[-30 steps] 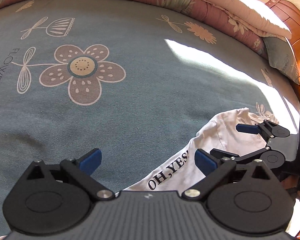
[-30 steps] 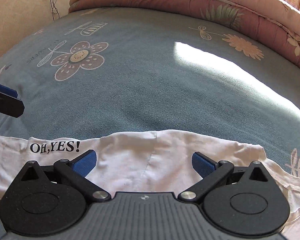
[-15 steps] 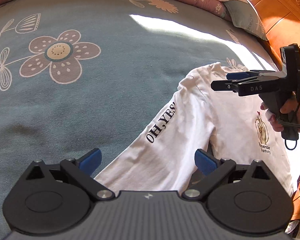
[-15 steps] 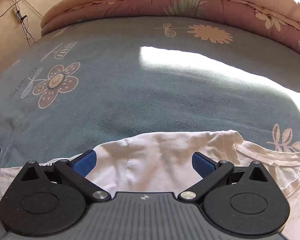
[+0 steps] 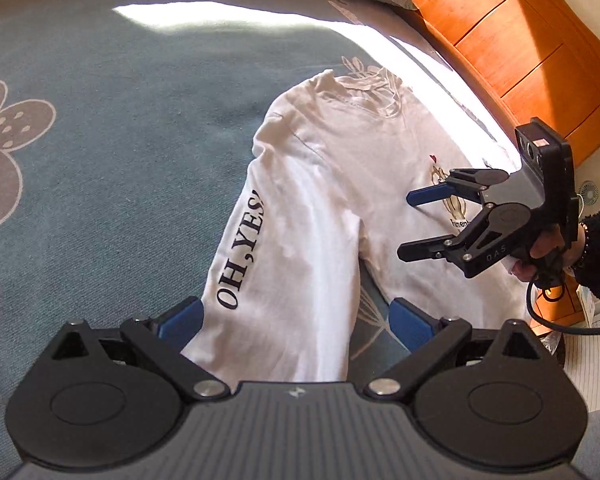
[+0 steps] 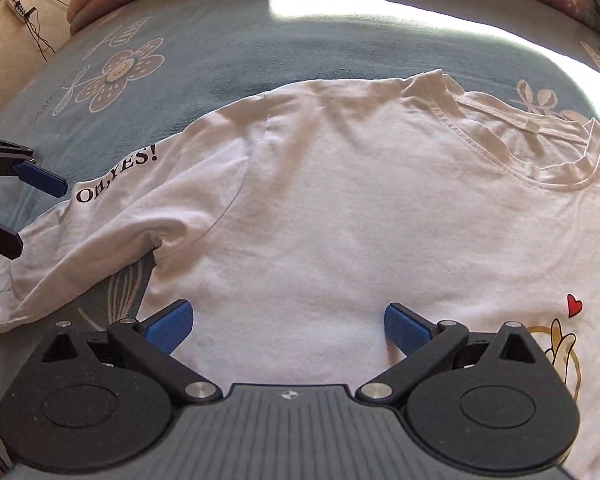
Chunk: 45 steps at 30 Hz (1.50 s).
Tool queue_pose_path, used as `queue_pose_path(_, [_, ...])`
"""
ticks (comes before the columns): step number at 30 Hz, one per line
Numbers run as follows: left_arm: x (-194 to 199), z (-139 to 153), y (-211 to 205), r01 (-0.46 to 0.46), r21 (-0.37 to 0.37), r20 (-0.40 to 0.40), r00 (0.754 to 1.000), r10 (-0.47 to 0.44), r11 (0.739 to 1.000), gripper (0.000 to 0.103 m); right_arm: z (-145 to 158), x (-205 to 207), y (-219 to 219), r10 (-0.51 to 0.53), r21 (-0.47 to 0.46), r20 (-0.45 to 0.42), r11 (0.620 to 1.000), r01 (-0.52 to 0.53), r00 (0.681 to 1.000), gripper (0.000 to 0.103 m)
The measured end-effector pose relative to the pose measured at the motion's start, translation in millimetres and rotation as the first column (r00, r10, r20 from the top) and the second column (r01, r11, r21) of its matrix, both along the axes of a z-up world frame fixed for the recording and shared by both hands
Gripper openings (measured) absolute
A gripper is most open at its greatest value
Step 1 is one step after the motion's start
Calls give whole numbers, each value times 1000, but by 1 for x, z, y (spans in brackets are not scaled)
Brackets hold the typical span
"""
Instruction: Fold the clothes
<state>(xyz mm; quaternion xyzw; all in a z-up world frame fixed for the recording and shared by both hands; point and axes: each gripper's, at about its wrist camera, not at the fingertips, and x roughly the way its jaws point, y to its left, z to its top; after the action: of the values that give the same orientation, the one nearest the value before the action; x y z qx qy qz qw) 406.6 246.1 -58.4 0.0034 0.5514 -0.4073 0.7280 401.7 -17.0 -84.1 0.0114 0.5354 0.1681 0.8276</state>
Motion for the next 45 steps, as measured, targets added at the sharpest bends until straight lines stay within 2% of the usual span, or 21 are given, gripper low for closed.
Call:
queue_pose_path(2, [16,-9,5,24,-28,-74,997,-26,999,97,0,3,-1,-13,-1,9,1000,13,1000,103])
queue_pose_path(4, [26,-20,3,71,-79,-162,983,-83,994,97,0,7,-1,-34,-2,11,999,34,999,103])
queue_pose_path(7, [36,-36,0,128,-146,-270,949,-164,981,98,-1,8,2,-28,-18,20,999,29,999,103])
queue_pose_path(11, [59,-47,2,92,-227,-395,901,-178,970,100,-3,8,7,-4,-55,36,998,6,999,103])
queue_pose_path(13, [59,-48,4,120,-238,-401,891,-210,964,100,-4,10,10,4,-71,45,997,-1,999,103])
queue_pose_path(16, [49,-46,15,131,-213,-453,864,-217,968,99,-4,14,10,6,-76,37,997,-4,999,103])
queue_pose_path(18, [39,-44,25,157,-203,-439,868,-233,967,97,-3,14,8,4,-63,34,998,-2,999,103])
queue_pose_path(19, [40,-45,26,146,-197,-441,870,-221,969,95,-3,13,6,2,-53,35,999,0,999,103])
queue_pose_path(20, [45,-47,26,118,-195,-463,864,-198,974,90,-3,13,4,1,-45,38,999,1,999,103])
queue_pose_path(21, [51,-50,26,89,-193,-487,856,-174,977,89,-3,12,3,0,-43,44,999,2,999,103])
queue_pose_path(26, [57,-53,15,80,-233,-467,865,-183,969,88,-5,9,12,-6,-91,62,996,12,998,103])
queue_pose_path(28, [54,-53,20,65,-222,-464,871,-164,973,79,-5,9,14,-5,-102,63,995,11,998,103])
queue_pose_path(31, [63,-58,28,4,-141,-483,873,-72,990,39,-5,9,11,0,-93,64,996,6,998,103])
queue_pose_path(32, [67,-61,32,-5,-103,-483,875,-46,995,13,-5,9,10,5,-93,65,996,1,998,103])
queue_pose_path(33, [71,-66,35,-12,-63,-481,877,-20,998,7,-5,9,10,9,-93,66,996,-2,998,103])
queue_pose_path(34, [73,-68,37,-34,-54,-496,868,2,998,7,-5,8,11,9,-97,70,995,-3,998,103])
queue_pose_path(35, [71,-65,35,-24,-43,-482,876,0,999,7,-6,8,12,10,-101,73,995,-2,997,103])
queue_pose_path(38, [66,-51,24,18,17,-415,910,-10,1000,6,-6,7,13,5,-107,81,994,4,997,103])
queue_pose_path(40, [59,-35,16,63,61,-326,944,-40,996,5,-6,6,13,5,-106,82,994,4,997,103])
queue_pose_path(43, [58,-17,21,38,75,-260,965,-18,996,2,-5,7,12,11,-107,76,994,-3,997,103])
queue_pose_path(45, [63,-11,30,-8,81,-250,968,28,997,2,-5,8,12,13,-107,72,994,-6,997,103])
